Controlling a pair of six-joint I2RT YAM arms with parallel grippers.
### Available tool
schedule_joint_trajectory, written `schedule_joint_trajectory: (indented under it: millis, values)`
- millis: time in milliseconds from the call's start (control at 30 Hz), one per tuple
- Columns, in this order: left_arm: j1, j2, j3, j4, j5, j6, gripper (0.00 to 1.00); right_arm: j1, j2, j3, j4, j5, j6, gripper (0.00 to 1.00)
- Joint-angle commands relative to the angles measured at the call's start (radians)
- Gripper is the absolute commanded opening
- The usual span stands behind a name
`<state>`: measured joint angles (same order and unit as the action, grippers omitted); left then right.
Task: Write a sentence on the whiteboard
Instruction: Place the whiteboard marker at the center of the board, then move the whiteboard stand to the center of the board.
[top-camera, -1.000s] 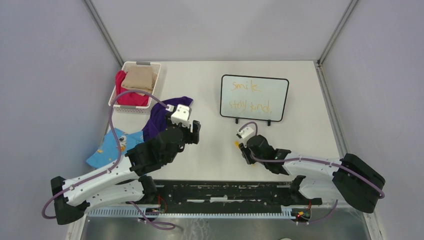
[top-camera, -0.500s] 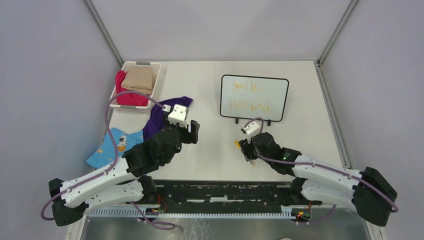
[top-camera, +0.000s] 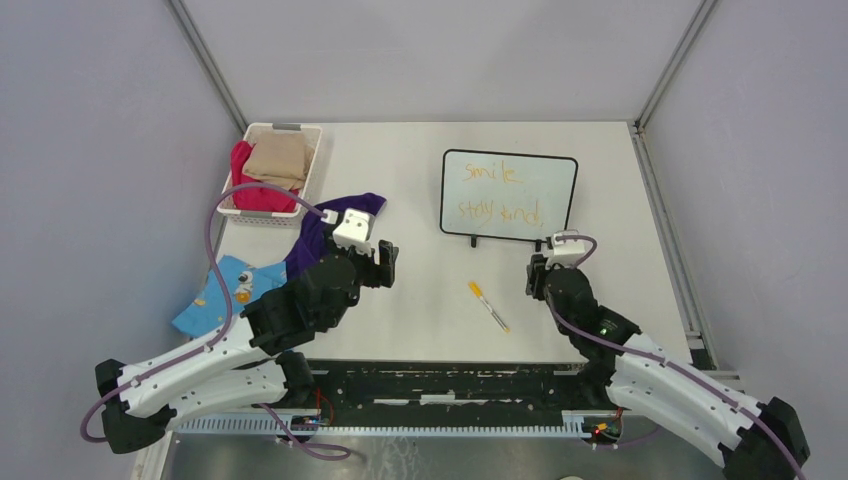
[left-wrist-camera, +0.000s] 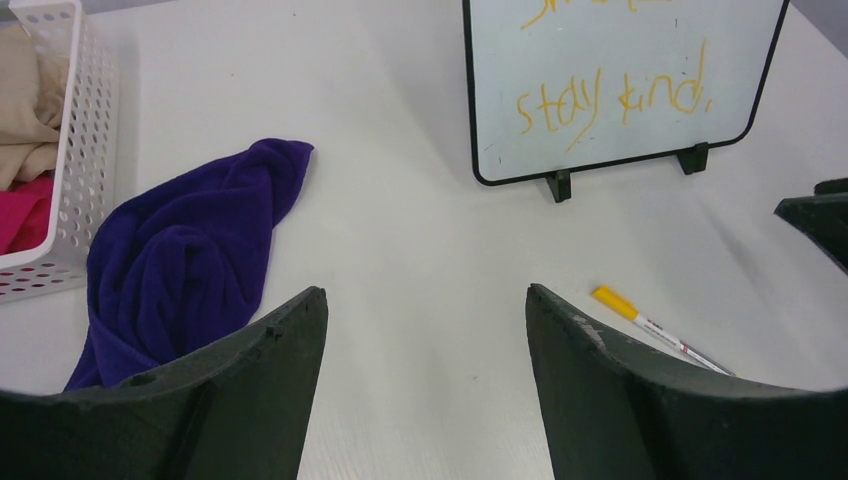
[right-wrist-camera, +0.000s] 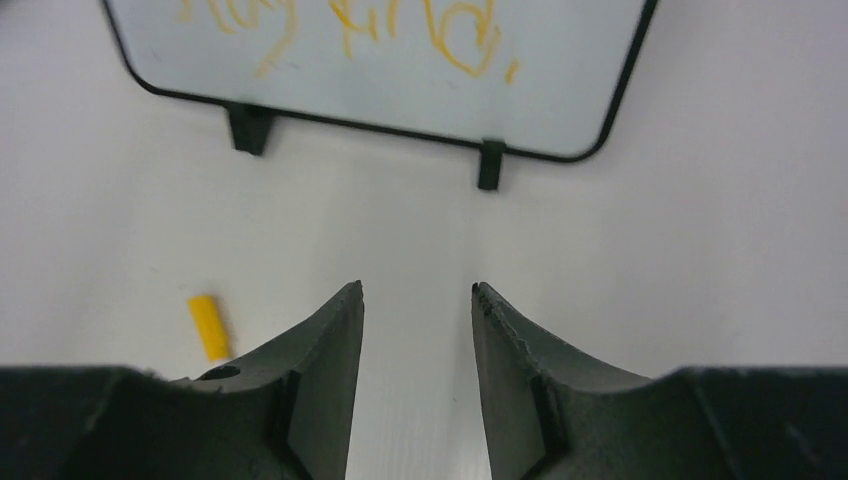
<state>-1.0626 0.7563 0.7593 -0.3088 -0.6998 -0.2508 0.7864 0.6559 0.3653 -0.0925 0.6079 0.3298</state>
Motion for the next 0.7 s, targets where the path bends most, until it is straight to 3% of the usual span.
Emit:
schedule_joint_trajectory:
  millis: [0,267,500,667]
  values:
    - [-0.003,-0.004,0.026,0.015,0.007,-0.028,0.79,-0.134,-0.001,-0.127,0.067,-0.089,0.152,0.49]
    - [-0.003,-0.004,0.029,0.009,0.034,-0.036,0.78,-0.456,0.039,-0.29,0.315,-0.393,0.25,0.45]
    - [-0.004,-0.002,0.025,0.02,0.057,-0.037,0.78,-0.552,0.153,-0.338,0.506,-0.436,0.342,0.43]
    - [-0.002,0.012,0.023,0.025,0.062,-0.039,0.78,-0.62,0.321,-0.316,0.635,-0.502,0.404,0.41]
